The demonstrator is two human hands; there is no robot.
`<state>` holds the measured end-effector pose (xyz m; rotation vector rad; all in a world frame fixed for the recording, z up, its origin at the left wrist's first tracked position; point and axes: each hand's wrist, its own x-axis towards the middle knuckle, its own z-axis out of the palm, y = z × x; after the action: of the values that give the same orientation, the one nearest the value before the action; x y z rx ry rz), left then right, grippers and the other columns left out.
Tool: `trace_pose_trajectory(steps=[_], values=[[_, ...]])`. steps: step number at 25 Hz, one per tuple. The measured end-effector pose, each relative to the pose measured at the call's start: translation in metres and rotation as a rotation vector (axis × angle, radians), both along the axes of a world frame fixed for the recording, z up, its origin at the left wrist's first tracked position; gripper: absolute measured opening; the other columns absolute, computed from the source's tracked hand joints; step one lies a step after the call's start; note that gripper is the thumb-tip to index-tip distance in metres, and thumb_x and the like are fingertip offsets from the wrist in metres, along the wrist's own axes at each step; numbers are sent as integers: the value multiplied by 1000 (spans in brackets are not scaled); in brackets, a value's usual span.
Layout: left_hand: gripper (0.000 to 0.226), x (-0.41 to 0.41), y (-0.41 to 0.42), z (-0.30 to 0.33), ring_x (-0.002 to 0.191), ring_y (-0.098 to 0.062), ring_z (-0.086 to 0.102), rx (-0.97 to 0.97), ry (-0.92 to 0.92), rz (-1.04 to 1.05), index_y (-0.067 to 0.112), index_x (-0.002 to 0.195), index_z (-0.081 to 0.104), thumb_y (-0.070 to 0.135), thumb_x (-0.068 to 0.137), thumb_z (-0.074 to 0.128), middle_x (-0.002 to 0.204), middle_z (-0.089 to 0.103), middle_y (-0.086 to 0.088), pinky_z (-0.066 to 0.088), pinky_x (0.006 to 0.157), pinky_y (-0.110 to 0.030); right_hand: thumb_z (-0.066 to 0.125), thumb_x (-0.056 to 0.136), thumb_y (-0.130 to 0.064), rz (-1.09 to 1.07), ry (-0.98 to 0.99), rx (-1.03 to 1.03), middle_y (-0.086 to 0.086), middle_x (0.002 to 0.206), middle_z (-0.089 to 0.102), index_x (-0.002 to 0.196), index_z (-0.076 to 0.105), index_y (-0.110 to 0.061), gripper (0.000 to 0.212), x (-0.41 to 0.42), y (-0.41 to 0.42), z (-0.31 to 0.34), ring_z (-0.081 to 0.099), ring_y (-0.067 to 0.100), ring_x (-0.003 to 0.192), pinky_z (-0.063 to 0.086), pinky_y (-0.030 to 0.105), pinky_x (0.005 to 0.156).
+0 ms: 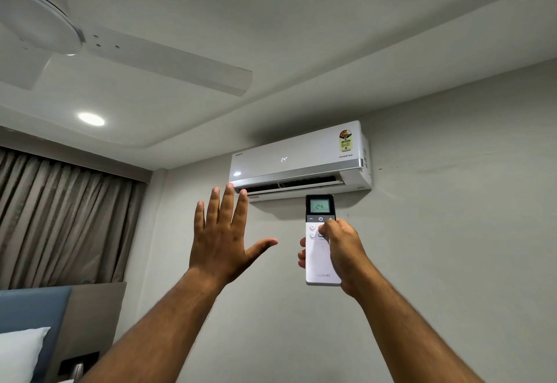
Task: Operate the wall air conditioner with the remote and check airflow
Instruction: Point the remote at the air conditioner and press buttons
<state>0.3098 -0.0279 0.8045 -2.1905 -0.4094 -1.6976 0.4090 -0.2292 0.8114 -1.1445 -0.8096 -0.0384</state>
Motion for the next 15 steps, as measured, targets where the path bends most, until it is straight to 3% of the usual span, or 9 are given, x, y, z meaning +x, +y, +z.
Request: trace_pose_trajectory(steps=[15], values=[[106,-3,1,-1,148,-37,8,-7,10,3,15,152,10,88,76,15,159,4,-12,15,117,-60,43,96,-14,-1,-5,0,27,84,70,101,52,-6,13,-3,-1,1,70,34,55,60,41,53]])
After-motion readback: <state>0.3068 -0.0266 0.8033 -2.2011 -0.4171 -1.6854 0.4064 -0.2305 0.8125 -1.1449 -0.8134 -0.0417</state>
